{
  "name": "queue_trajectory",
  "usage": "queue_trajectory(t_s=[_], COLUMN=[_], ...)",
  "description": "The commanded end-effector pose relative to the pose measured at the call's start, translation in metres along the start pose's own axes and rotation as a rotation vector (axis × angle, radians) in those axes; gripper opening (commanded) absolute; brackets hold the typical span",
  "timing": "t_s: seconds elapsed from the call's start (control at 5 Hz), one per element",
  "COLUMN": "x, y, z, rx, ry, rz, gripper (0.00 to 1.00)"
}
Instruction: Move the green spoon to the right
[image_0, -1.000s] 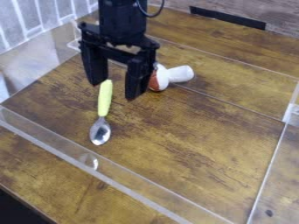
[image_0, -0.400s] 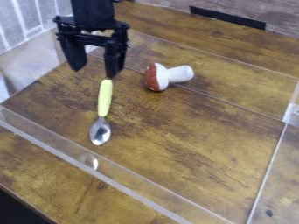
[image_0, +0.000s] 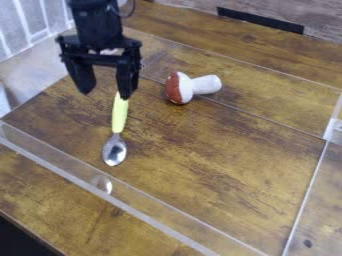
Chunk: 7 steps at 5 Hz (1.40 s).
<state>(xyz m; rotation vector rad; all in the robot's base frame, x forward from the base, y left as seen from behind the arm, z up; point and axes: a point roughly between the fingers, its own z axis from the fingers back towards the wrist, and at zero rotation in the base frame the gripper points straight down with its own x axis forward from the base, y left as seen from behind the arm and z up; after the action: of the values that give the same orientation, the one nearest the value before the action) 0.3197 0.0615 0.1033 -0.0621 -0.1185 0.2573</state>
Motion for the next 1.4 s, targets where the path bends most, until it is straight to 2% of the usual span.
queue_trajectory(t_s=[0.0, 0.2, 0.6, 0.8, 1.0, 1.2], x=[0.006, 0.007, 0.016, 0.019, 0.022, 0.020], y=[0.011, 0.009, 0.006, 0.010, 0.015, 0.018], z=[-0.016, -0.035, -0.064, -0.066, -0.066, -0.061], rx=[-0.007, -0.033, -0.063, -0.084, -0.100, -0.106], ry=[-0.056, -0.075, -0.106, -0.100, -0.092, -0.105], rz=[0.066, 0.120, 0.219, 0.138, 0.052, 0.051], gripper=[1.00, 1.00, 1.00, 0.00, 0.00, 0.00])
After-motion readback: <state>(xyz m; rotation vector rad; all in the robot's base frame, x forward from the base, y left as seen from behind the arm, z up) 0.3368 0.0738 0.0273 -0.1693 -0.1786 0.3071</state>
